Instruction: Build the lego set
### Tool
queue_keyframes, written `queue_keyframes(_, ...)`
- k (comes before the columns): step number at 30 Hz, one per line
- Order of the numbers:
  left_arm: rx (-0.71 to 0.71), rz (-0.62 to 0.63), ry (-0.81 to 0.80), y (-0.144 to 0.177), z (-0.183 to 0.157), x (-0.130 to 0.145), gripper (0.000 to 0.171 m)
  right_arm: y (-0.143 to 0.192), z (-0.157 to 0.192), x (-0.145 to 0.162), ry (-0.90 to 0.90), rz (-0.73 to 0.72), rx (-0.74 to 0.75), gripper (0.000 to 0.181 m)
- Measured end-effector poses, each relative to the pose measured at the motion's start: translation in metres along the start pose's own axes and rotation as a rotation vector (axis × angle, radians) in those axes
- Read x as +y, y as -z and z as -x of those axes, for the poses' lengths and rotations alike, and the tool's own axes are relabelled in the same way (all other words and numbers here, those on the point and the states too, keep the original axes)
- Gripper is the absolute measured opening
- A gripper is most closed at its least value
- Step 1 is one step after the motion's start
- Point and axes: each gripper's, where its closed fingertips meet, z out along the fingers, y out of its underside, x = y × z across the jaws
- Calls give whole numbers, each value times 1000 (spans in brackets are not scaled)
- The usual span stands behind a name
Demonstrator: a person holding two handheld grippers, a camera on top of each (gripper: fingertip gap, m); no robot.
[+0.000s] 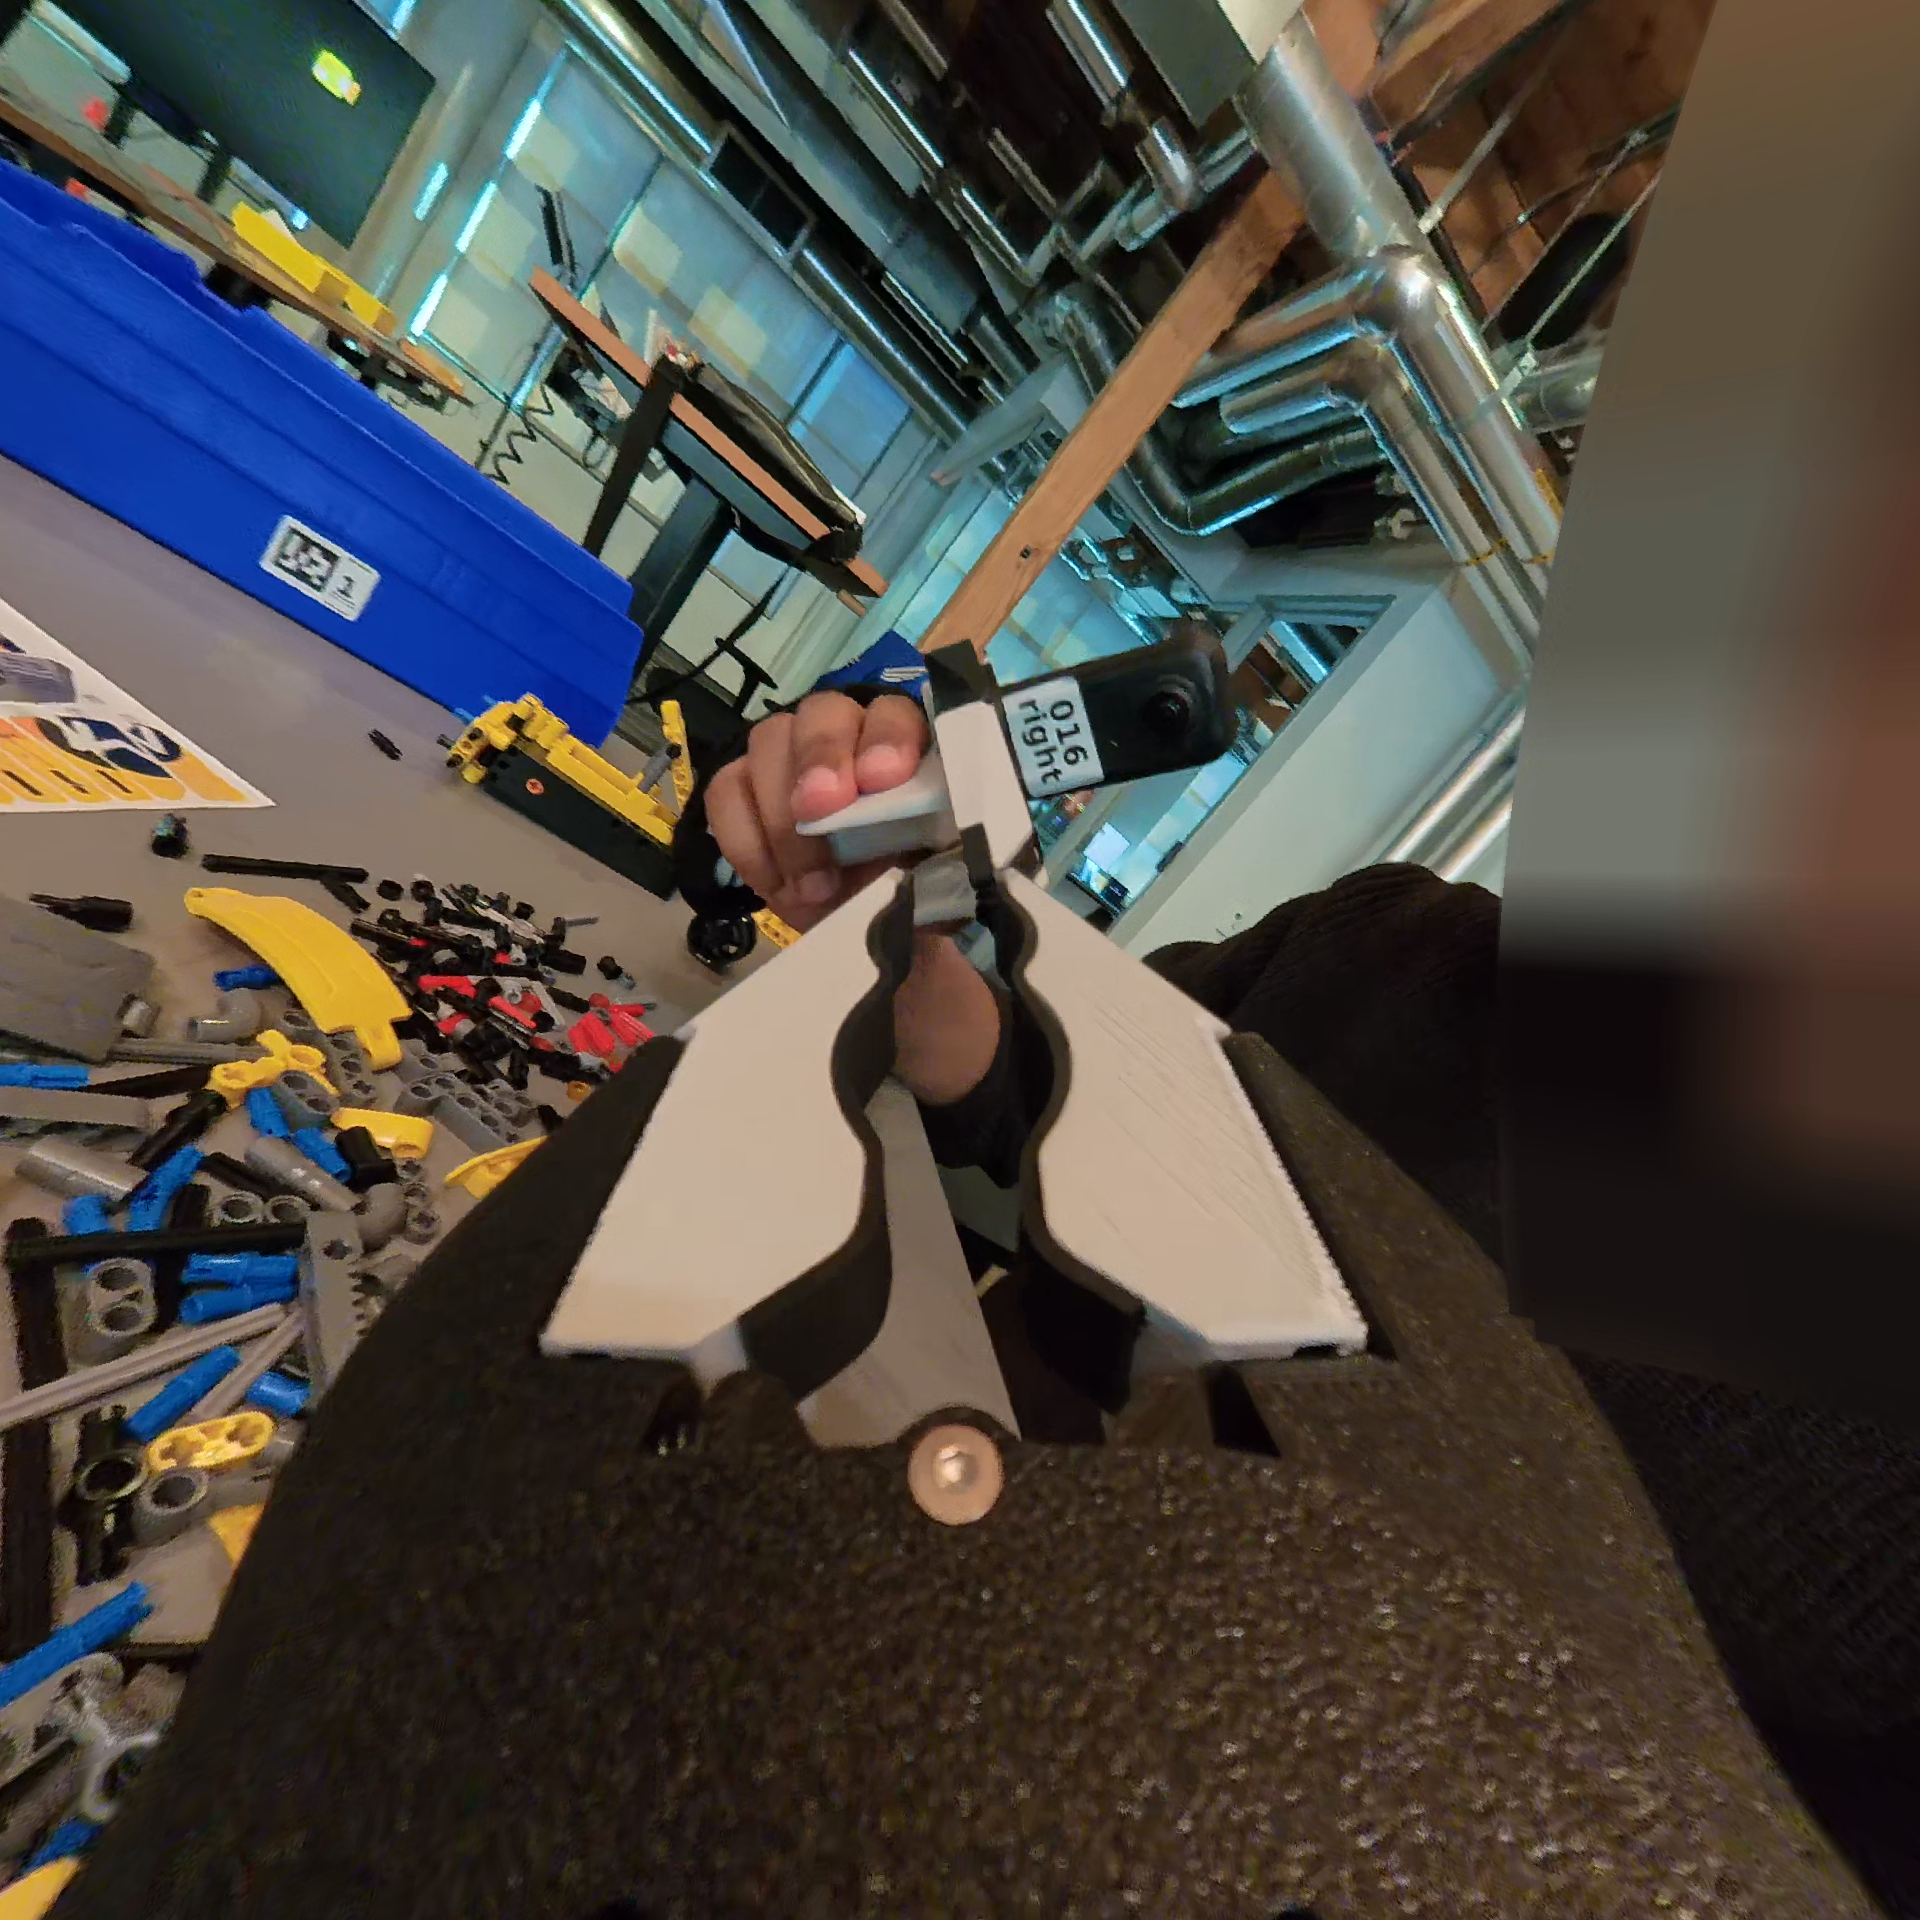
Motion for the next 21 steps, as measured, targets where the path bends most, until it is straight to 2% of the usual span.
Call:
queue_keyframes(4,-96,-45,-41,7,12,-9,14,-2,-1,4,-7,18,5,4)
queue_keyframes(8,-297,-22,-125,15,35,-9,14,-3,-4,10,-42,33,16,3)
queue_keyframes(11,-426,3,-189,22,49,-9,14,-7,3,23,-113,82,-32,4)
queue_keyframes(14,-474,-24,-196,29,53,-14,14,-11,24,43,-153,242,-134,3)
queue_keyframes(18,-384,-127,-139,33,42,-27,14,-5,57,62,-122,538,-316,4)
queue_keyframes(21,-366,-170,-116,37,40,-32,14,2,83,72,-130,734,-462,4)
